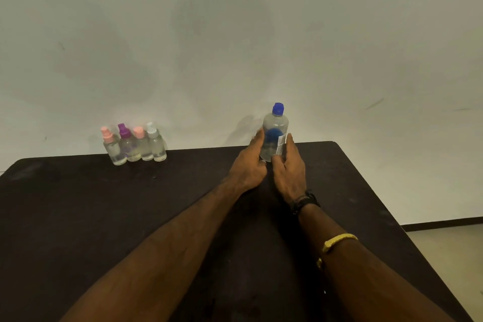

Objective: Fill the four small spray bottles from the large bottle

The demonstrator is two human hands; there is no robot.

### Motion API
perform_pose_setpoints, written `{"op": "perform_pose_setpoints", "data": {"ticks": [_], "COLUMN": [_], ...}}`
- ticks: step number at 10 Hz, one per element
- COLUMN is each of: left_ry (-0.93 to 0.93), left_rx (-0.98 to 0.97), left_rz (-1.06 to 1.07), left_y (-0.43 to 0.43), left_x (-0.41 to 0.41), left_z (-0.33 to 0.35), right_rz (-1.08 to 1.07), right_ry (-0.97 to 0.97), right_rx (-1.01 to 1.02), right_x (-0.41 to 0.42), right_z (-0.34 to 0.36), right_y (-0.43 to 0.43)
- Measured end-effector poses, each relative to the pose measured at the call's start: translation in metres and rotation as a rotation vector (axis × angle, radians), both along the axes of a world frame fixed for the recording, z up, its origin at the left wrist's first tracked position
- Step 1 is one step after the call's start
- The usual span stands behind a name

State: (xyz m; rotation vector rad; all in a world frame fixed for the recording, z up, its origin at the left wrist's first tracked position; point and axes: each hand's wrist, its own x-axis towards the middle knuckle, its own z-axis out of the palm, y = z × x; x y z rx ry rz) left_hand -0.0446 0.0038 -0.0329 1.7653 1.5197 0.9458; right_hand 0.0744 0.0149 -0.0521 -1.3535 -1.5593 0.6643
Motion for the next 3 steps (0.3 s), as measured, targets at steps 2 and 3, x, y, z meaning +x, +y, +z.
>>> {"op": "perform_pose_setpoints", "data": {"ticks": [2,3], "left_ry": [0.158,0.190], "left_rx": [0.078,0.101], "left_rz": [0.063,0.090], "left_y": [-0.017,-0.027], "left_x": [-0.002,-0.009], "left_z": [0.002,0.003], "right_rz": [-0.026,0.007], "right_ry": [-0.089,-0.252], "right_rx": [0.026,0.056], "right_x": [-0.002,-0.002], "right_z": [0.003,0.010], "right_y": [-0.014,-0.030]}}
